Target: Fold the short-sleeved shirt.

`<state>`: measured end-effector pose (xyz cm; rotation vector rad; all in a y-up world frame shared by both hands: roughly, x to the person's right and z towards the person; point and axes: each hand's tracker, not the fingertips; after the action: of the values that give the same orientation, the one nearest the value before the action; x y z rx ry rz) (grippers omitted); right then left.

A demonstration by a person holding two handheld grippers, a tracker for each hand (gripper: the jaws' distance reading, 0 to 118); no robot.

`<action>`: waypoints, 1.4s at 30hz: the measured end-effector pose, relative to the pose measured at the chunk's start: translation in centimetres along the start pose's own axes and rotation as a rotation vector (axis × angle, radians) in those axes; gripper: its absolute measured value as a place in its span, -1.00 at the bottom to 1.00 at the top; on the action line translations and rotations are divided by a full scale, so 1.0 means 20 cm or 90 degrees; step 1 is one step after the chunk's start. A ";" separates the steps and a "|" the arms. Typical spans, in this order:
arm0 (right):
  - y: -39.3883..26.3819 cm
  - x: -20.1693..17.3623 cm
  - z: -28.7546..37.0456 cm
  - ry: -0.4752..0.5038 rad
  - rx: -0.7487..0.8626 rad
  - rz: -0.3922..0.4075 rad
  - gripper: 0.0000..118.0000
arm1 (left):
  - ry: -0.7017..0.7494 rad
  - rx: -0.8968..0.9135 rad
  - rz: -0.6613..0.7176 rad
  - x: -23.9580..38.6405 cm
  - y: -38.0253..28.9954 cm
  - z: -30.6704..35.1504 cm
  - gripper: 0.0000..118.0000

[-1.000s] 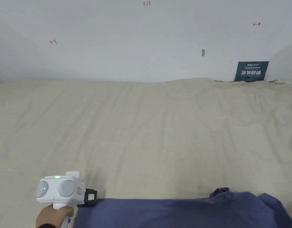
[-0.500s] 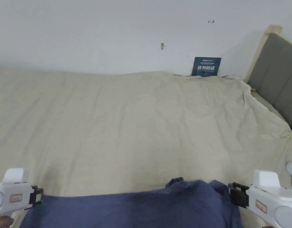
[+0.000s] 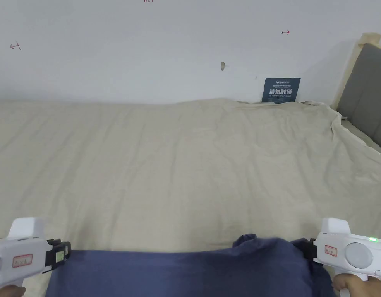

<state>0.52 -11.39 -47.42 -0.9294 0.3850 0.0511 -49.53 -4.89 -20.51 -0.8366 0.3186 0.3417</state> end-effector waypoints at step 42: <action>-1.27 0.32 0.82 -0.037 -0.007 -0.112 -0.99 | 0.113 -0.083 0.000 -0.08 -1.24 0.37 -1.00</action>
<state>16.74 -14.56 -21.37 -0.9667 0.2484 -0.0815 -39.68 -14.95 1.15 -0.9982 0.4648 0.2910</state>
